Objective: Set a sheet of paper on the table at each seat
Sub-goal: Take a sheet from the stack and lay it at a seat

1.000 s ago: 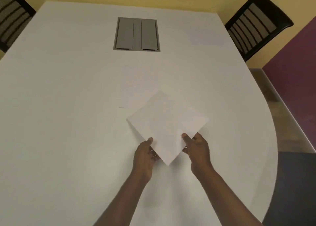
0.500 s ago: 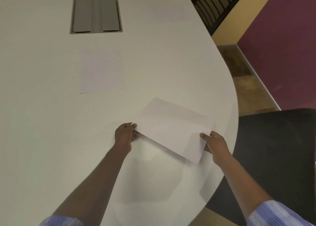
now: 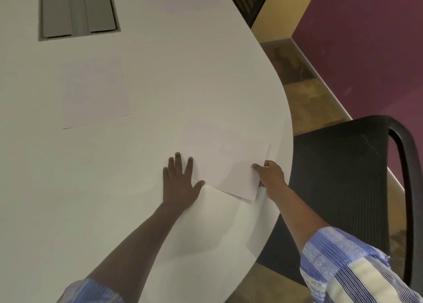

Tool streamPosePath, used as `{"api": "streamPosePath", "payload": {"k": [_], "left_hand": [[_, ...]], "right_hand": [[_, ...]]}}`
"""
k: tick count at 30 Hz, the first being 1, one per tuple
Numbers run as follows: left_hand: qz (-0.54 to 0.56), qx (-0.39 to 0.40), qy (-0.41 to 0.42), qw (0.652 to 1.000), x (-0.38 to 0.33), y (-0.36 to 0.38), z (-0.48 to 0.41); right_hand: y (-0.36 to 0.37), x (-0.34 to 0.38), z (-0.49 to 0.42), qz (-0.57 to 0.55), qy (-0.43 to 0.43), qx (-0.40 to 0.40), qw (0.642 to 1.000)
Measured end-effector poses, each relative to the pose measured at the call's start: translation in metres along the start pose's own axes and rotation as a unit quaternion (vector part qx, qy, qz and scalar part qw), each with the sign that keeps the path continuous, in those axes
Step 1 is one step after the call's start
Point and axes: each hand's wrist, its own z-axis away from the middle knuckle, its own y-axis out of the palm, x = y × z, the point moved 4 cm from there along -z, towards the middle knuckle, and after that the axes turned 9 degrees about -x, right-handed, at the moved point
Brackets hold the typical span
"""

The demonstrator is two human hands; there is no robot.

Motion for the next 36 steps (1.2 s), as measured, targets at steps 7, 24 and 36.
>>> {"api": "streamPosePath", "payload": {"k": [7, 24, 36], "left_hand": [[-0.004, 0.004, 0.0, 1.0, 0.002, 0.0, -0.006], [-0.017, -0.044, -0.017, 0.999, 0.015, -0.013, -0.04], [-0.011, -0.029, -0.017, 0.999, 0.023, -0.022, -0.046]], "right_hand": [[0.012, -0.003, 0.034, 0.259, -0.311, -0.084, 0.911], [0.067, -0.008, 0.052, 0.355, -0.373, -0.014, 0.857], [0.083, 0.002, 0.055, 0.391, -0.348, -0.025, 0.852]]}}
